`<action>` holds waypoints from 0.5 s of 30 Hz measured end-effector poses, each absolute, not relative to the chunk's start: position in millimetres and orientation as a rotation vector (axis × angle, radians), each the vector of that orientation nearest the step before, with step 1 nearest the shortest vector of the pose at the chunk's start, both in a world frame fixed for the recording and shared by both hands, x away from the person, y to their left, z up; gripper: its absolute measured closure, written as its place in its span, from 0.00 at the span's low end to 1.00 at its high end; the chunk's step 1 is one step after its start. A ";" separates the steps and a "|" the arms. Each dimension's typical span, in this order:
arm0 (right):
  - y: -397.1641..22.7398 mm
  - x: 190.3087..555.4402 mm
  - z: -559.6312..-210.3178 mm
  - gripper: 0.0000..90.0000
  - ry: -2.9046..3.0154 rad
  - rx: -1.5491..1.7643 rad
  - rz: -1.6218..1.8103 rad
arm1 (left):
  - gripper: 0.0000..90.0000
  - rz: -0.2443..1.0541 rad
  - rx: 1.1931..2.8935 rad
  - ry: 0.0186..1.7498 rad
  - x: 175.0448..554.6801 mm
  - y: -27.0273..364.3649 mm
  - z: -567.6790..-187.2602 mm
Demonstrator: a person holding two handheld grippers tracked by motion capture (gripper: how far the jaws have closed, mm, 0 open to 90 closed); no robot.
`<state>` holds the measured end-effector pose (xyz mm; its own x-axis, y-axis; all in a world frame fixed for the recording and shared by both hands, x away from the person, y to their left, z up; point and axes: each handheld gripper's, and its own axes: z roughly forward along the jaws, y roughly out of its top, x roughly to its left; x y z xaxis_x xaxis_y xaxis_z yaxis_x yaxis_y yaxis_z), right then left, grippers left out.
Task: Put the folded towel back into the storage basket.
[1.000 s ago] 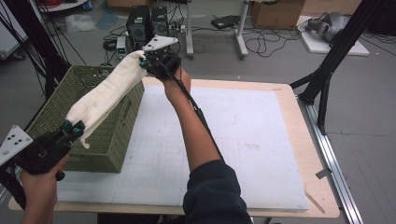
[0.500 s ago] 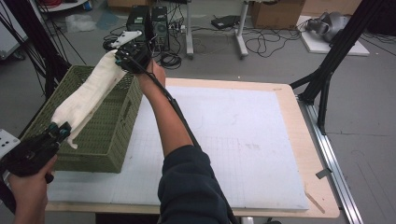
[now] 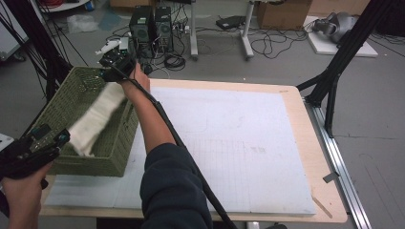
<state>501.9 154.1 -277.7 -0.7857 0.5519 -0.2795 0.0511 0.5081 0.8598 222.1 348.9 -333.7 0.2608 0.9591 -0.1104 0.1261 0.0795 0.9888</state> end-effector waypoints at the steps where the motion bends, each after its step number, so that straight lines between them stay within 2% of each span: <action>1: 152.0 501.3 -278.1 0.43 2.225 0.488 1.242 | 0.36 0.882 1.335 1.131 221.6 349.7 -333.5; 7: 128.0 492.7 -277.3 0.40 2.226 0.504 1.314 | 0.32 0.840 1.337 1.141 222.4 349.6 -333.7; 10: 113.4 486.7 -278.5 0.39 2.222 0.494 1.320 | 0.27 0.820 1.332 1.152 223.4 347.3 -333.3; 15: 88.5 480.6 -280.7 0.31 2.230 0.520 1.363 | 0.23 0.800 1.346 1.135 225.6 342.4 -333.5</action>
